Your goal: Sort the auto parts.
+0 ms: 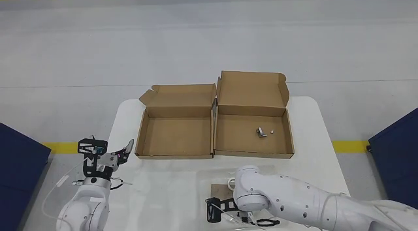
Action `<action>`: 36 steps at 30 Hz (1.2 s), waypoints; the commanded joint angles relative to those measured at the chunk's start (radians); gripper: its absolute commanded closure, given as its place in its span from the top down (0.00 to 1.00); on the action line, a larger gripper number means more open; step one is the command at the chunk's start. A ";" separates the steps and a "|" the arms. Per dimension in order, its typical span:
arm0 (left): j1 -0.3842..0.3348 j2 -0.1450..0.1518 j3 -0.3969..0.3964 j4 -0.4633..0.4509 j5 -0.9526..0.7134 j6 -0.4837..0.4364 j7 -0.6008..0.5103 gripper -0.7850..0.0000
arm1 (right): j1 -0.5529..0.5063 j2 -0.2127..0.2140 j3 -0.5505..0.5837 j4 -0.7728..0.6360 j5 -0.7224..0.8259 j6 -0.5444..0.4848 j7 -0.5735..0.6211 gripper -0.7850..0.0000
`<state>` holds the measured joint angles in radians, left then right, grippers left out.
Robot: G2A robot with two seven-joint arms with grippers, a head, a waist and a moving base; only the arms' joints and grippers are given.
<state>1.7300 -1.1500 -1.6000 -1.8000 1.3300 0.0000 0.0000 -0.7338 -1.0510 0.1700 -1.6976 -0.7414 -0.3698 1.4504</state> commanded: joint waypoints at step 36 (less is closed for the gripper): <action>0.000 0.000 0.000 0.000 0.000 0.000 0.000 1.00 | 0.062 0.089 0.171 0.000 0.301 -0.083 -0.107 0.00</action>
<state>1.7300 -1.1500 -1.6000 -1.8000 1.3300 0.0000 0.0000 -0.6694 -0.9731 0.3142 -1.7055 -0.4917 -0.4311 1.3546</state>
